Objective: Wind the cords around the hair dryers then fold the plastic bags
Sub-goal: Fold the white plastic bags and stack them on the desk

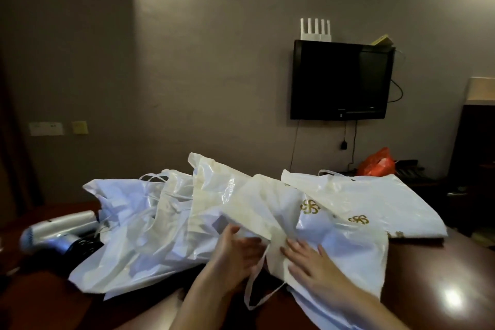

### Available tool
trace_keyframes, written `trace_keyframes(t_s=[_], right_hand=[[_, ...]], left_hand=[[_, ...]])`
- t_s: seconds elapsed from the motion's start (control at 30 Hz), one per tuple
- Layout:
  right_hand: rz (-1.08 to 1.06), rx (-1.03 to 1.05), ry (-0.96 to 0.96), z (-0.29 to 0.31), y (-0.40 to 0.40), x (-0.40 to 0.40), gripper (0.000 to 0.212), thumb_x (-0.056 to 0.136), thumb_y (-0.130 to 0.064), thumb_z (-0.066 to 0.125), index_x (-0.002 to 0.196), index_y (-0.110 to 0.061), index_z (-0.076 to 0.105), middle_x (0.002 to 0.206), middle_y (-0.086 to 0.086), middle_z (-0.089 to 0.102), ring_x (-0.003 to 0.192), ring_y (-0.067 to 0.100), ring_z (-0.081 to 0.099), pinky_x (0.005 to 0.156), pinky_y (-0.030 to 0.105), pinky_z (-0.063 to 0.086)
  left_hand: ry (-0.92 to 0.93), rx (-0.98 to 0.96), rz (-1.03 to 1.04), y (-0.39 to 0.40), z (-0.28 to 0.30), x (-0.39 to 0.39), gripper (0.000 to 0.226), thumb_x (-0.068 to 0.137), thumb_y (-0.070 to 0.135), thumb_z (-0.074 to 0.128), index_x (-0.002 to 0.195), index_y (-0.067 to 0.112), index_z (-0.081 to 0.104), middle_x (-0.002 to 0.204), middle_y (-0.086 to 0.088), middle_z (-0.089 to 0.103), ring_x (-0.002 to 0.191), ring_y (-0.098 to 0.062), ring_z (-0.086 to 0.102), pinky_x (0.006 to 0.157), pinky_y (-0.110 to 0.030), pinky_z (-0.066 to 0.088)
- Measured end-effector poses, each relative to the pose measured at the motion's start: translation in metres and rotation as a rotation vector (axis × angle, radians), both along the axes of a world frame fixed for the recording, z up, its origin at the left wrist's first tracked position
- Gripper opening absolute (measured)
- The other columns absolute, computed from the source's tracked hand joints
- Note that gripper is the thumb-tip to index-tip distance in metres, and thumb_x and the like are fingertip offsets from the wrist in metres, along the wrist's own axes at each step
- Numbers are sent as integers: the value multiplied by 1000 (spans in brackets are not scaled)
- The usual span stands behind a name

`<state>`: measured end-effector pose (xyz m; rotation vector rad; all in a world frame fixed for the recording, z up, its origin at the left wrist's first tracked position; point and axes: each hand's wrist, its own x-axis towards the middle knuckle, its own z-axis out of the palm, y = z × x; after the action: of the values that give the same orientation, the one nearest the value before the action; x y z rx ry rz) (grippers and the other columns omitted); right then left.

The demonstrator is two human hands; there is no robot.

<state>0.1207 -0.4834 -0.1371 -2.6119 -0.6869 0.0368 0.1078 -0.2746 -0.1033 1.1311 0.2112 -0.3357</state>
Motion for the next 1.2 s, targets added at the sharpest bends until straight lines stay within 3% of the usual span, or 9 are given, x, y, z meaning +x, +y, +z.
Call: trace_keyframes(t_s=[0.23,0.37,0.47,0.63,0.77,0.83,0.97,1.1,1.2], right_hand=[[-47,-107,-17,-18,8,-9,118,47,-89,-27,150,-45,12,156,-25,-1,140,-4,-11,117,39,-6],[-52,-108,-2,-18,11,-25,117,50,-85,-25,152,-38,10,159,-19,3,147,8,-3,117,43,-1],[-31,-134,-18,-12,15,-37,91,74,-73,-12,152,-33,13,160,-17,6,147,7,3,118,39,4],[7,43,18,15,5,-35,37,97,-35,49,132,-27,57,137,-7,56,123,6,51,104,22,38],[-214,160,-265,41,-19,5,33,89,-27,62,122,-22,61,131,-3,56,124,15,47,106,29,35],[-352,92,-253,44,-35,26,58,86,-40,64,137,-23,45,146,0,39,137,21,32,113,36,28],[-405,183,89,36,-59,40,83,79,-64,61,144,-22,33,148,3,41,132,26,42,103,37,37],[-400,73,169,42,-67,43,92,77,-72,58,144,-16,30,147,6,43,129,27,45,99,35,37],[-366,75,337,60,-73,41,94,62,-91,47,123,-20,53,129,-1,57,113,20,56,99,34,40]], left_hand=[[-52,181,-9,-18,-14,-29,17,94,9,55,96,-1,68,87,-11,73,73,-16,71,56,-20,51],[-139,227,179,-38,-17,-16,37,71,16,81,99,-5,70,93,-19,74,72,-19,73,62,-26,58],[-172,480,165,-47,-17,-14,68,42,40,81,98,2,73,93,-14,75,91,-25,72,85,-36,56],[-125,804,247,-39,-33,-7,38,77,24,73,108,5,65,103,-13,70,98,-29,65,76,-31,49],[-61,601,289,-28,-64,14,73,43,28,72,109,1,62,98,-21,69,92,-38,67,82,-50,57],[-37,413,309,-33,-55,5,60,59,12,73,114,-7,58,99,-26,67,89,-39,67,83,-54,57],[13,108,259,-47,-34,-12,19,93,-8,53,112,-7,56,94,-24,63,75,-32,62,43,-31,54],[6,60,180,-60,-34,-9,43,77,3,75,115,-12,63,103,-29,68,86,-35,66,71,-36,53],[14,59,203,-71,-36,-8,50,66,0,80,112,-12,63,99,-30,69,86,-37,67,75,-37,52]])
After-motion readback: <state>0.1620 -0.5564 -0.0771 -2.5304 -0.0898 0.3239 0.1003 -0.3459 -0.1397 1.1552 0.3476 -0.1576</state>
